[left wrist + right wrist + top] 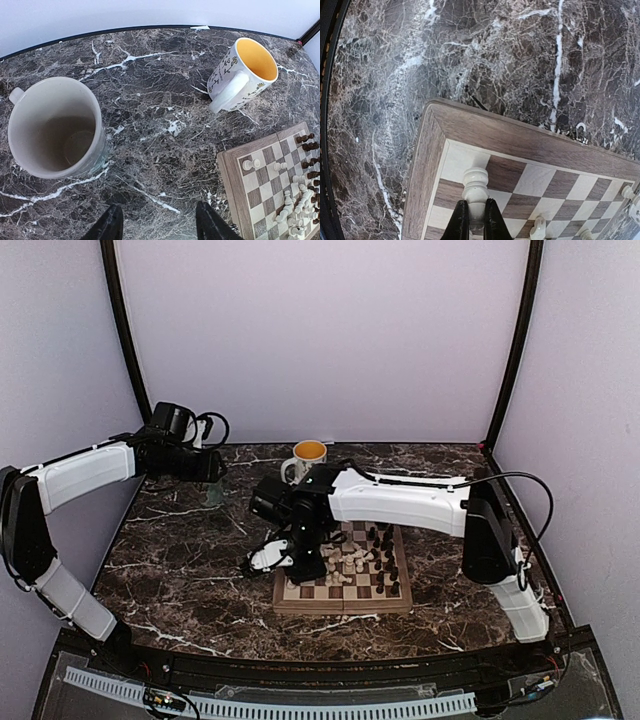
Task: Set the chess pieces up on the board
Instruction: Place the knight at g1.
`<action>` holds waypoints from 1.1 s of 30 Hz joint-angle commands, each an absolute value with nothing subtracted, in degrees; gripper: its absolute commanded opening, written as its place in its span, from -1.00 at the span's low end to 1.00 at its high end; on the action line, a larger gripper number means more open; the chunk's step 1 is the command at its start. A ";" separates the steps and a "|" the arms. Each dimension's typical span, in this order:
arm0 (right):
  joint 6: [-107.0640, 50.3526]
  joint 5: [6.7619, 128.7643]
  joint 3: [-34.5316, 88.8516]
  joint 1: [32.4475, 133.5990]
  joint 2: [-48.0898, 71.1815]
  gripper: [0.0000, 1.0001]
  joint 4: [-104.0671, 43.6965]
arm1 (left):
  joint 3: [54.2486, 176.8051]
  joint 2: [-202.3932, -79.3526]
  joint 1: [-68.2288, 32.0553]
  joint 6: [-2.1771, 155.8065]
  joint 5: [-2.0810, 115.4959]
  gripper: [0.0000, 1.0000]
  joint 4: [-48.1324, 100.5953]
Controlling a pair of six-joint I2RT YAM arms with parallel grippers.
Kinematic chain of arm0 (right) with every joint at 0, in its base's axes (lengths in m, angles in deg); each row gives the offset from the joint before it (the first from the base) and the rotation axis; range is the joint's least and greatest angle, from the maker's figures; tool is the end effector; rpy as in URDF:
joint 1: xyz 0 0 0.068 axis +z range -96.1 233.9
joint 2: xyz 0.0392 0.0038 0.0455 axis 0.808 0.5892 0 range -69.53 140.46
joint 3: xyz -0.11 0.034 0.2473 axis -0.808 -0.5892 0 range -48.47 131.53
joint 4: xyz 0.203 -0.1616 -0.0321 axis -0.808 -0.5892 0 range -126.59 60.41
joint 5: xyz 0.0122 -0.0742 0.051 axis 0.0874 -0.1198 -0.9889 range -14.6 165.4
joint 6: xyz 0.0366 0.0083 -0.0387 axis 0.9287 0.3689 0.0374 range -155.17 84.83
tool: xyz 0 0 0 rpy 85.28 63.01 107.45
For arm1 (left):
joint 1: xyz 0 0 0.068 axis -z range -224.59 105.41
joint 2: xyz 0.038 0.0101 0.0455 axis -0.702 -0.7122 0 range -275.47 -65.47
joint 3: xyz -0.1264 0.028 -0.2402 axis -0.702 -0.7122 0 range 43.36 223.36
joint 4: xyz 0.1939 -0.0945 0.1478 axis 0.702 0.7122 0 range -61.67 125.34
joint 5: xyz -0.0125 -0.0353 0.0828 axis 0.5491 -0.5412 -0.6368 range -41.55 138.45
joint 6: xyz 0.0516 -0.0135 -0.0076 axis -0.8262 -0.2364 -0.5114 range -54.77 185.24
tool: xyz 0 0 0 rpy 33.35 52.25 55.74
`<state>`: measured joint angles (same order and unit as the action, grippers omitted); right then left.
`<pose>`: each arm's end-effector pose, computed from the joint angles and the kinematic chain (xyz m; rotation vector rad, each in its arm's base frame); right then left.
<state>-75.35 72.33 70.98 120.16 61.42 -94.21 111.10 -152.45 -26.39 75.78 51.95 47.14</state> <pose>0.1880 0.4322 0.2164 -2.3393 1.7368 0.1562 0.3256 -0.1093 0.2856 0.1840 2.2478 -0.3395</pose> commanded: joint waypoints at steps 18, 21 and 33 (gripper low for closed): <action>-73.87 72.10 73.09 122.05 64.72 -0.49 -94.09 | 110.67 -150.89 -26.85 74.75 52.36 0.03 47.67; -73.25 70.56 72.84 122.01 64.59 -0.49 -93.34 | 110.68 -151.03 -26.81 74.79 52.81 0.03 47.65; -70.82 69.98 73.64 120.83 66.25 -0.69 -91.82 | 110.68 -151.47 -26.91 74.84 53.56 0.03 47.67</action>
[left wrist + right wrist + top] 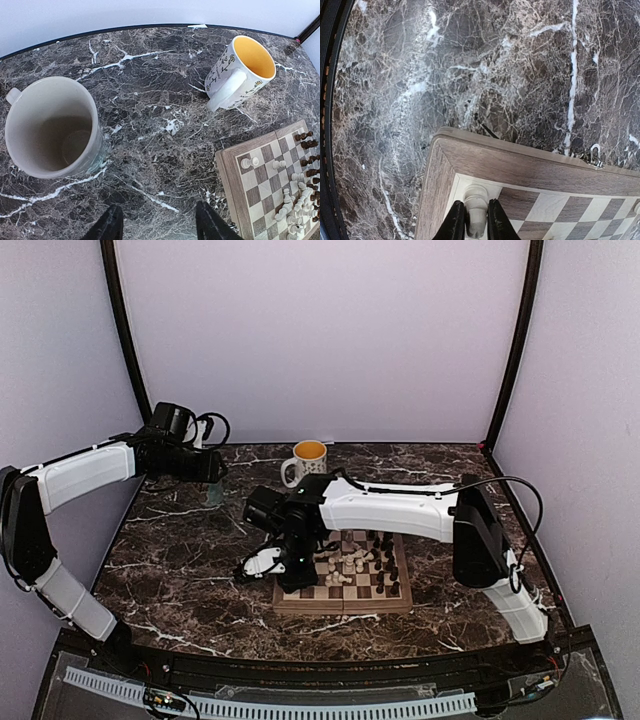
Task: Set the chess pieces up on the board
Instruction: Place the knight at g1.
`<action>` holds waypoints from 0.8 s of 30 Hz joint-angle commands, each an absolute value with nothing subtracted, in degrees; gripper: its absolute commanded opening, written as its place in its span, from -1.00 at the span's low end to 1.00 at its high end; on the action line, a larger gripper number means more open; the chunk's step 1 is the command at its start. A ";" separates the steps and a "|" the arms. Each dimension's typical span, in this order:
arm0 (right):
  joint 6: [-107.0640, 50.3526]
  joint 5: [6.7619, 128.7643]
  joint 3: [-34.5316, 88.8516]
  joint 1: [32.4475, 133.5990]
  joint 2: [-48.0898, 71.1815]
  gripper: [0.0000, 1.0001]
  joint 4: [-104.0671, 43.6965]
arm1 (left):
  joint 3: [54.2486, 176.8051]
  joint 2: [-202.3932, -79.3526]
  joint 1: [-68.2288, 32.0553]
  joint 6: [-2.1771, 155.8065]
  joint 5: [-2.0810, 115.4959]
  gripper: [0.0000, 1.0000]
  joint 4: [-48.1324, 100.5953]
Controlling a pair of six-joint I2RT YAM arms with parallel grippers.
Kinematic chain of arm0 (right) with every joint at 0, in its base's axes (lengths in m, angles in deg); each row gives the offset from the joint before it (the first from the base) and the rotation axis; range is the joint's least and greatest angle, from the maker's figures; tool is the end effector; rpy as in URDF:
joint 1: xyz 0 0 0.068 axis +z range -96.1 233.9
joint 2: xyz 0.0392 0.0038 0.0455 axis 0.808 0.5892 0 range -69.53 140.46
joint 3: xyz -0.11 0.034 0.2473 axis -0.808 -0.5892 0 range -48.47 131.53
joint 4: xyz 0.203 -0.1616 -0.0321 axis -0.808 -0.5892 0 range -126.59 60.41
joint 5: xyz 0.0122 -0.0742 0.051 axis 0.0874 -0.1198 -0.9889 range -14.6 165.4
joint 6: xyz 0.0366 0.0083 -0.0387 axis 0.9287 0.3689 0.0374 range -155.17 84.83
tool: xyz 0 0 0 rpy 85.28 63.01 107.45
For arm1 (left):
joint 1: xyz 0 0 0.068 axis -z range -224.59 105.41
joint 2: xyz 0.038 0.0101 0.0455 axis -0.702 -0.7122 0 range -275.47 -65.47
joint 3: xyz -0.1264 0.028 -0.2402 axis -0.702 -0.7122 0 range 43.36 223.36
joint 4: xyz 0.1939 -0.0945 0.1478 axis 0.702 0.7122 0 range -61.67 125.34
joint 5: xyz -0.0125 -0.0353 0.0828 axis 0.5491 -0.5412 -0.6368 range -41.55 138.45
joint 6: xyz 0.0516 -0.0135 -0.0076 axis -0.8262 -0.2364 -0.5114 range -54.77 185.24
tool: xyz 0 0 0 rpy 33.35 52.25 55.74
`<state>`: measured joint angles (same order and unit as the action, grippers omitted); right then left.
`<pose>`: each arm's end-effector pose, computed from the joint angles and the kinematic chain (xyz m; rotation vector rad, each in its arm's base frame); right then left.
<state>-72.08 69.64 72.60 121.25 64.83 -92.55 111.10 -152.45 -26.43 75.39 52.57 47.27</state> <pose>0.1826 0.4470 0.1980 -2.3217 1.7829 0.2349 0.3253 -0.1094 0.2855 0.1969 2.2495 -0.3470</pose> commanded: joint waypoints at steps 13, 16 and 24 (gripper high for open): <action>-70.22 73.32 73.08 118.81 66.04 -0.79 -90.75 | 110.68 -152.10 -26.85 74.99 53.99 0.03 47.67; -70.25 74.34 73.02 118.54 66.32 -0.79 -90.58 | 110.64 -152.28 -26.86 74.99 54.09 0.03 47.70; -70.55 74.47 72.87 118.10 66.39 -0.79 -90.84 | 110.68 -152.69 -26.90 74.97 54.20 0.03 47.76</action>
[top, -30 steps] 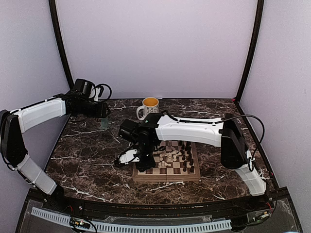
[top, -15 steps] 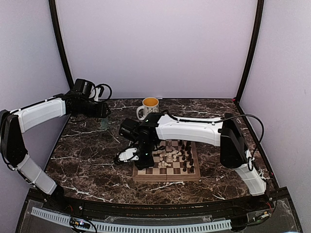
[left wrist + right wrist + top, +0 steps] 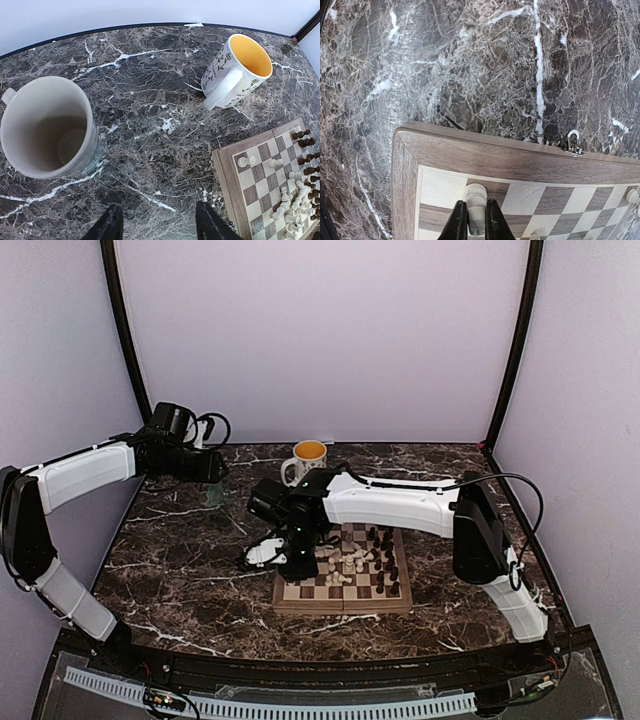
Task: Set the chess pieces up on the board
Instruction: Place the knight at g1, then move the pawn to a2.
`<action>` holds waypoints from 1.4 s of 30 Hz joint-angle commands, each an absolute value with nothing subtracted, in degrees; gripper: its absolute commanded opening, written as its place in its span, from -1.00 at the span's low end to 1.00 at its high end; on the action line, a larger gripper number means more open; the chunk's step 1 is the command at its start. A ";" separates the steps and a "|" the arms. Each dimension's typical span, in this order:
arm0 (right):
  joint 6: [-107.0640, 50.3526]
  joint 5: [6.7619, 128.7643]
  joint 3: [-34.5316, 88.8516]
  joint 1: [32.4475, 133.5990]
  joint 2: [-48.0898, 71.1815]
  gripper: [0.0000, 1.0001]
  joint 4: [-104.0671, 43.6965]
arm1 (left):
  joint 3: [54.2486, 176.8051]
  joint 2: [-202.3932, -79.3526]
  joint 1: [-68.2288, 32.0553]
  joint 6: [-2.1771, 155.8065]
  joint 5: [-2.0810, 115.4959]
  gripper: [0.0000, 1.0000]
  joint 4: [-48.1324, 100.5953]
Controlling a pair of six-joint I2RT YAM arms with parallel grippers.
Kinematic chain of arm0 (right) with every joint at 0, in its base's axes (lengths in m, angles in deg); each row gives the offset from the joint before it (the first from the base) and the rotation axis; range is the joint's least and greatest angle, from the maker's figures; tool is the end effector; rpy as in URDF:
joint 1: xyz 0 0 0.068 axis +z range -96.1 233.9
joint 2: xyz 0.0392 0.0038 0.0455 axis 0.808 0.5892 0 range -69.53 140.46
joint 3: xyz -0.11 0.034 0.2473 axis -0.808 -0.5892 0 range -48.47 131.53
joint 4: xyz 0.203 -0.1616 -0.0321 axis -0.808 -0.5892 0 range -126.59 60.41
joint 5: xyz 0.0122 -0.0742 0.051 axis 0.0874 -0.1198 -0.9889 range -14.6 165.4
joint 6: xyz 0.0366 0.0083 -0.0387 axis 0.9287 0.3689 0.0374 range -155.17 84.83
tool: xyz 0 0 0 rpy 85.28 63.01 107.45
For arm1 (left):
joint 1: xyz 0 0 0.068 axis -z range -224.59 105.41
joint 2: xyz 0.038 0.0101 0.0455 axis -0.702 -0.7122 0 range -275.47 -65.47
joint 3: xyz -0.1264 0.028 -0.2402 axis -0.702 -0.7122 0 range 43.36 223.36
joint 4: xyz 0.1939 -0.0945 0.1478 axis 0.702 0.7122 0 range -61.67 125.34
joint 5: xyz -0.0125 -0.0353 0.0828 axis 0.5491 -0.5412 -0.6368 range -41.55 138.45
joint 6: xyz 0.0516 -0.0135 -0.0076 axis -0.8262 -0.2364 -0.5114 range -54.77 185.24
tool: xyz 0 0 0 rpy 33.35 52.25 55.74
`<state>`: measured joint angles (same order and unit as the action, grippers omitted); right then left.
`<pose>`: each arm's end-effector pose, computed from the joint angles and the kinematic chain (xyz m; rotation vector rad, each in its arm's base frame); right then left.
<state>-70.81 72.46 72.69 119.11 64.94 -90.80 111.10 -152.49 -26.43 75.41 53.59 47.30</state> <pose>0.2023 0.4424 0.1982 -2.2328 1.8324 0.1720 0.3252 -0.1100 0.2852 0.2064 2.2515 -0.3667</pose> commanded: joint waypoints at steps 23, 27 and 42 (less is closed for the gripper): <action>-69.21 66.69 72.34 109.74 57.28 -0.16 -89.85 | 110.84 -153.27 -26.85 74.27 56.85 0.03 47.16; -65.15 68.02 73.23 104.13 58.52 -0.26 -86.58 | 110.68 -153.02 -26.83 73.93 58.58 0.03 46.74; -61.18 69.75 77.13 98.19 66.78 -0.26 -84.08 | 110.33 -152.83 -26.80 73.76 60.84 0.03 45.91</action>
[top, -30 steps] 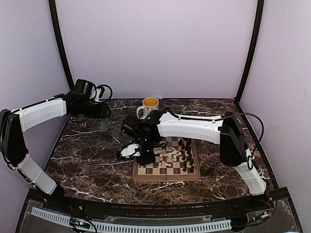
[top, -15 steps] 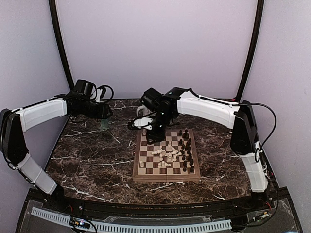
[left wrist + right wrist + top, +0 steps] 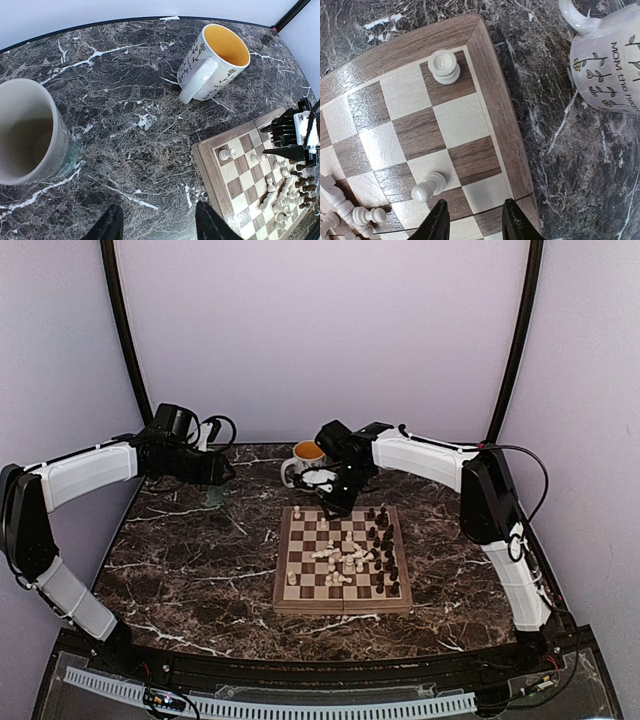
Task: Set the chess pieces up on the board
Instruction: Move the pawn to a2.
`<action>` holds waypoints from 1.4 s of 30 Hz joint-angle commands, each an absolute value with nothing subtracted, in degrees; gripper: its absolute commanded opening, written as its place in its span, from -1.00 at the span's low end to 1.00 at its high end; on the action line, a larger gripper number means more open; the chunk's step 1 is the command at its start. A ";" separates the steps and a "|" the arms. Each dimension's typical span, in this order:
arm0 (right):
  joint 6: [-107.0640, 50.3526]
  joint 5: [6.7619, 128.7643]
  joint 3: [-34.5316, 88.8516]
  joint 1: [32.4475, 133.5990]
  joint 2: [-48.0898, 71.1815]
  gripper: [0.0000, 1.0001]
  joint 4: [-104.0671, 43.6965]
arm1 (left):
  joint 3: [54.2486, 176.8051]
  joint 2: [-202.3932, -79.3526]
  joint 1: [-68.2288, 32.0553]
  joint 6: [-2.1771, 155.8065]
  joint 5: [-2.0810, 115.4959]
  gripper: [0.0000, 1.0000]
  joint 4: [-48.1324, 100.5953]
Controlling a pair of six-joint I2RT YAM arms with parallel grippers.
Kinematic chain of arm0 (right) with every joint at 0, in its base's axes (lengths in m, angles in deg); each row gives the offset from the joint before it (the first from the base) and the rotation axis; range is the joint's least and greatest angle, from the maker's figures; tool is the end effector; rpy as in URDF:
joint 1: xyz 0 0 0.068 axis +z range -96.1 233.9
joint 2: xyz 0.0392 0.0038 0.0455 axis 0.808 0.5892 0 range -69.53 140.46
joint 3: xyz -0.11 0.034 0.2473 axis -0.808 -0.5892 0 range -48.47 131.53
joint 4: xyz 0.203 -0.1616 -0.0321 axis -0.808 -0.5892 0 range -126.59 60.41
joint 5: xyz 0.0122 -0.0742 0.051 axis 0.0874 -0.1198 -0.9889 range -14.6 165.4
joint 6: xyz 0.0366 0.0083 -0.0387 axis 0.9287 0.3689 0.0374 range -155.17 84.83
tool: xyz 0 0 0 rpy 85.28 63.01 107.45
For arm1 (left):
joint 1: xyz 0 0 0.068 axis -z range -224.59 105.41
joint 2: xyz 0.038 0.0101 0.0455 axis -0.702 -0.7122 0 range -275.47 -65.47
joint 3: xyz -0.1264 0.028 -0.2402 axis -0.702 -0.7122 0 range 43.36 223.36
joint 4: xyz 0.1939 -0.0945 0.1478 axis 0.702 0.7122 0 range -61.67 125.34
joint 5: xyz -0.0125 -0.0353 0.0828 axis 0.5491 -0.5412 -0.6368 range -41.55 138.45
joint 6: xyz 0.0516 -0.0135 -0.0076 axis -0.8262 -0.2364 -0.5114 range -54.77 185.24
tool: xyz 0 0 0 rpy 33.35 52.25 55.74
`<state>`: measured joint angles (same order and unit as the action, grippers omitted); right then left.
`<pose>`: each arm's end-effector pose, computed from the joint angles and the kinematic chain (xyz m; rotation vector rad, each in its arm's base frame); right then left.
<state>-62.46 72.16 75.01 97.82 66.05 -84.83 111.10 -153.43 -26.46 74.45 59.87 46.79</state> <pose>0.3608 0.3503 0.2044 -1.6161 2.2301 0.1570 0.3269 -0.1144 0.2810 0.2853 2.2563 -0.4787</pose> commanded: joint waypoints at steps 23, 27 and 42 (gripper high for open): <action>-60.54 64.87 75.55 98.84 65.26 -0.38 -85.15 | 110.31 -153.00 -26.77 73.75 61.29 0.02 45.91; -60.38 64.23 77.78 98.98 67.98 -0.43 -86.62 | 110.33 -152.99 -26.79 73.69 61.11 0.02 45.94; -60.00 63.17 78.52 99.07 69.60 -0.73 -87.05 | 110.32 -153.14 -26.83 73.65 61.43 0.02 46.00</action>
<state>-60.34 64.57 77.19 98.63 68.59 -86.69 111.08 -153.43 -26.46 74.43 60.68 46.38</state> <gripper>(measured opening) 0.154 0.508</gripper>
